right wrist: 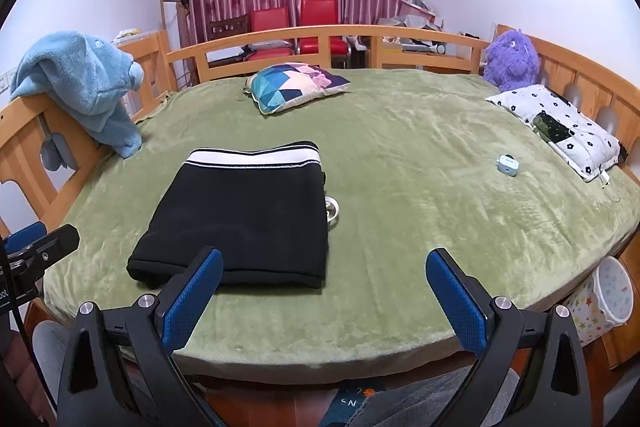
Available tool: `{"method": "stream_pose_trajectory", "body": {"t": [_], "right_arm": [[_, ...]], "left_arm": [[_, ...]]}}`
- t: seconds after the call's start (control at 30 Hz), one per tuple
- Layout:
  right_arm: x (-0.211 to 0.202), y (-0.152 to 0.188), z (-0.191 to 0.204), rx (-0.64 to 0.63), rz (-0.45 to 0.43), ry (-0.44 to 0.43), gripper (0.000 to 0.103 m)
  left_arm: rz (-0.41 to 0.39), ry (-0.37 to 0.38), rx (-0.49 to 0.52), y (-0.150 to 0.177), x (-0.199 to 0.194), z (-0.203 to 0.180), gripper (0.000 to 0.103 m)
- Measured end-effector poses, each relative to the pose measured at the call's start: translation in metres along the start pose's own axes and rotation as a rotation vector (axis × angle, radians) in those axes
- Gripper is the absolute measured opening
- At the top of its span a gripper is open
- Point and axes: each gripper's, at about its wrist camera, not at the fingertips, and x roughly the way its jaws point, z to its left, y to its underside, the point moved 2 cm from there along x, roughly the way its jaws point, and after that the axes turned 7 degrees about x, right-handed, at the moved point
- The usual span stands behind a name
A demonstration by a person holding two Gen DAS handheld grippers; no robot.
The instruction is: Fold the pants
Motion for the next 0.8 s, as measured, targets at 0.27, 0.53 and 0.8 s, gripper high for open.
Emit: {"method": "stream_pose_trajectory", "body": {"t": [0.27,0.53,0.8], "right_arm": [[-0.0015,0.0011,0.0031,-0.011,-0.001,-0.012,0.100],[0.0013,0.0024,0.0042,-0.009,0.007,-0.014,0.100],[0.0025,0.0028,0.0035,-0.008,0.009,-0.013,0.100]], "left_arm": [[0.002,-0.003,-0.010,0.0020,-0.0016,0.0024,0.093],[0.003,0.000,-0.013,0.0033,-0.0019,0.0025,0.093],[0.010,-0.001,-0.022,0.0073,-0.0021,0.0016,0.093]]}}
